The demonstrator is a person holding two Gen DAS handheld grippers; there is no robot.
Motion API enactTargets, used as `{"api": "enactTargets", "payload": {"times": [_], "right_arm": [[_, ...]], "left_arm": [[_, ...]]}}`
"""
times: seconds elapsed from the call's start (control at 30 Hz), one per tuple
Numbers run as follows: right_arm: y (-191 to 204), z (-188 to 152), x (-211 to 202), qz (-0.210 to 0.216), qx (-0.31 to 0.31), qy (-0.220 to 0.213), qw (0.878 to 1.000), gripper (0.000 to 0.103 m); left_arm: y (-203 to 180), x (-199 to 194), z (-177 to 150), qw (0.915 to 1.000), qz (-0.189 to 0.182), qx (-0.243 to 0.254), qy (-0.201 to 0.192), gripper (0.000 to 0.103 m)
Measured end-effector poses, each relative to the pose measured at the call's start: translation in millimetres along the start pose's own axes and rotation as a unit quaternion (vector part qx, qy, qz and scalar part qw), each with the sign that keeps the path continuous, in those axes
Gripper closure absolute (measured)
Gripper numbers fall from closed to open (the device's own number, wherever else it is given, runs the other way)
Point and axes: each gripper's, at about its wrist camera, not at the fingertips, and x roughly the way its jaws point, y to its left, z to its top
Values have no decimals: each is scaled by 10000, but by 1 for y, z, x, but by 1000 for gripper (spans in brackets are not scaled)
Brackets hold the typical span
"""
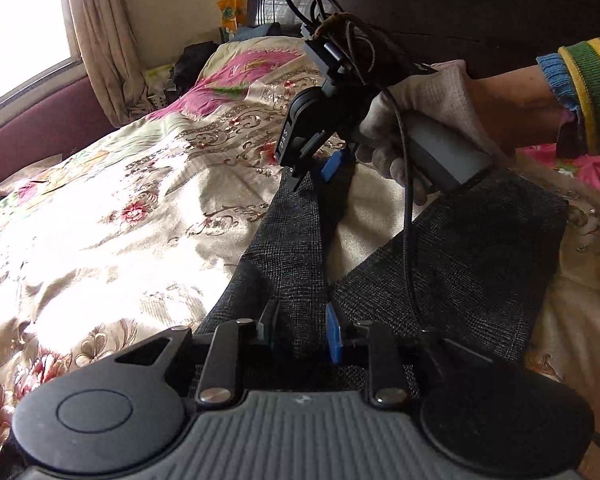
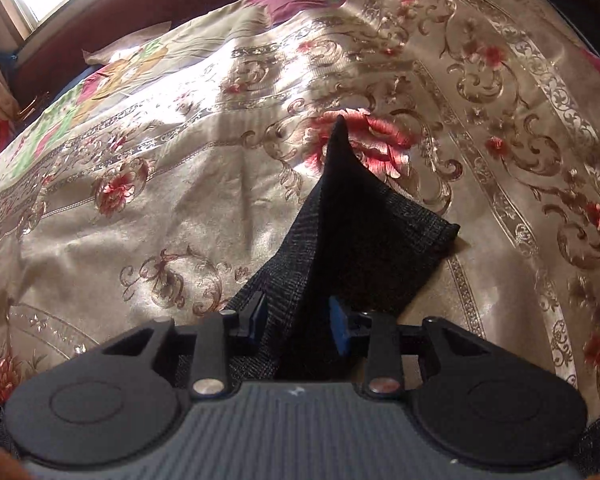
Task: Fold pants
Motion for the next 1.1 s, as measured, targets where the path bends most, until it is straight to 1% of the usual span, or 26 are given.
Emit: {"api": "enactTargets", "payload": {"times": [0.03,0.1,0.13,0.17,0.2,0.3,0.4,0.47,0.53,0.57,0.6,0.67,0.7,0.73,0.77,0.8,0.87,0.93,0.97,1.03,1.07,1.1], "right_arm": [[-1,4,7,-21,20,20,10000,64],[-1,9,16,-5,92,27,10000,66],[1,11,19,-26,77,-36,10000,78],[2,12,19,-53,63,-89,9999,98],[3,15,18,-40,115,-87,9999,99],[-1,19,-1,316,441,-212,9983,99],[-3,26,-47,685,554,-509,9948,99],[-7,29,-80,875,661,-677,9917,99],[-14,27,-113,990,750,-851,9886,99],[-18,25,-128,1026,800,-921,9872,99],[-21,21,-140,1050,837,-976,9861,99],[-29,13,-168,1104,910,-1076,9838,99],[-33,7,-181,1136,957,-1119,9826,99],[-39,0,-193,1158,1045,-1154,9810,99],[-47,-8,-204,1170,1133,-1180,9796,99],[-52,-15,-212,1152,1181,-1200,9790,99],[-69,-35,-228,991,1223,-1256,9795,99],[-91,-62,-228,596,1250,-1114,9841,99],[-103,-75,-222,421,1332,-966,9855,99],[-127,-102,-197,206,1481,-472,9876,99],[-137,-114,-183,71,1580,-236,9871,95],[-145,-125,-174,5,1751,-134,9845,94]], "left_arm": [[0,4,1,10000,-11,-18,24,59],[0,10,2,10000,-10,-55,60,58],[0,13,2,9999,5,-41,92,58],[0,15,2,9999,50,-15,118,58],[-1,18,1,9998,127,13,149,58],[0,19,2,9995,246,5,212,58],[-3,10,6,9992,391,17,113,57],[-10,6,10,9987,502,50,16,53],[-19,1,15,9986,521,22,-83,47],[-25,-2,17,9984,544,42,-134,45],[-32,-5,18,9979,603,101,-195,43],[-48,-8,19,9952,853,348,-329,43],[-55,-9,19,9939,936,473,-344,44],[-59,-10,18,9937,935,521,-331,53],[-62,-12,18,9947,832,517,-307,61],[-66,-15,18,9958,717,489,-274,76],[-71,-21,15,9979,416,451,-200,79],[-79,-19,9,9987,164,488,21,79],[-84,-17,4,9984,83,540,124,79],[-93,-12,-6,9972,-34,673,315,80],[-98,-9,-10,9963,-60,759,402,80],[-101,-7,-13,9954,-76,828,470,80]]}}
